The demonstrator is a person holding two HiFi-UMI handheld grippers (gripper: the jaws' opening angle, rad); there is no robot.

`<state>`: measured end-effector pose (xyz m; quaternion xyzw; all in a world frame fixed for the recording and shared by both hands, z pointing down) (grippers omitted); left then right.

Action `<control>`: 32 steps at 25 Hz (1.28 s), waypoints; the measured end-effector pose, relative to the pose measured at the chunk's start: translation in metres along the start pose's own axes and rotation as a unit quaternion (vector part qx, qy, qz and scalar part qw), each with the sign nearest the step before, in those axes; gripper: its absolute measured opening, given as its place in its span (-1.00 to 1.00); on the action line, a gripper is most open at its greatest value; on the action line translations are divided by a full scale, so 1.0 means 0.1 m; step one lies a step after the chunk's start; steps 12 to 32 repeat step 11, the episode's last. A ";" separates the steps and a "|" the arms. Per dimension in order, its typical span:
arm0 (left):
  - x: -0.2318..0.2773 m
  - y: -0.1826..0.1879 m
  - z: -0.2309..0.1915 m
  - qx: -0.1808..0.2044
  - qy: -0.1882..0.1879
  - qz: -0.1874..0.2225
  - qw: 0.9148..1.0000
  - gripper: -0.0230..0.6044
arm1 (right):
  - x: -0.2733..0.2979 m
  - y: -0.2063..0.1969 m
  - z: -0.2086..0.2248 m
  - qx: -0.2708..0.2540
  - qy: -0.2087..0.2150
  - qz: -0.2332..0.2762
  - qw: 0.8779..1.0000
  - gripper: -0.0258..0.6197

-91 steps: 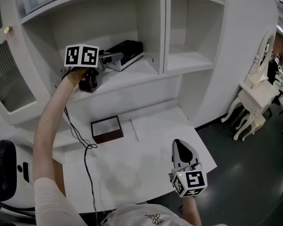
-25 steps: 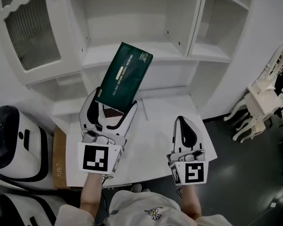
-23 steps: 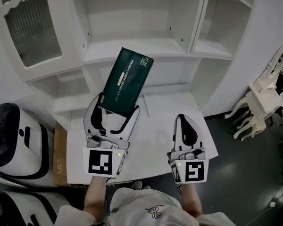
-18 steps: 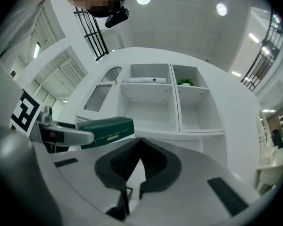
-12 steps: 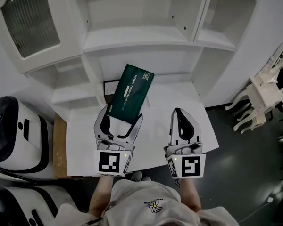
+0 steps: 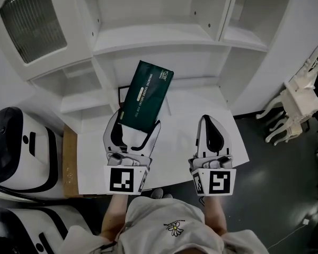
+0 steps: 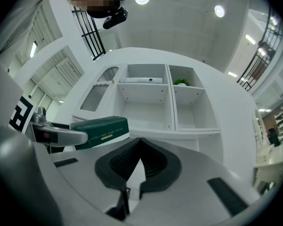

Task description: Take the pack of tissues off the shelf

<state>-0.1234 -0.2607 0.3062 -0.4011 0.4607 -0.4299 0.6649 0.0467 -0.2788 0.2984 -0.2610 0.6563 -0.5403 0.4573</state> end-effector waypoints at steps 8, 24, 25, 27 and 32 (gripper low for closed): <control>0.00 0.00 0.00 0.009 0.004 0.010 1.000 0.36 | -0.03 -0.02 0.05 0.005 -0.004 0.001 1.000 -0.91; 0.00 0.00 0.00 0.005 0.005 0.012 1.000 0.36 | -0.02 -0.02 0.07 0.006 -0.005 0.000 1.000 -0.91; 0.00 0.00 0.00 0.005 0.005 0.012 1.000 0.36 | -0.02 -0.02 0.07 0.006 -0.005 0.000 1.000 -0.91; 0.00 0.00 0.00 0.005 0.005 0.012 1.000 0.36 | -0.02 -0.02 0.07 0.006 -0.005 0.000 1.000 -0.91; 0.00 0.00 0.00 0.005 0.005 0.012 1.000 0.36 | -0.02 -0.02 0.07 0.006 -0.005 0.000 1.000 -0.91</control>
Point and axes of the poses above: the fingertips, and each gripper's own axes: x forward along the fingers, z to its right, y out of its top, the point moved 1 cm from there along -x, backward along the fingers, and after that the axes turned 10 degrees about x, right-handed, at the moved point
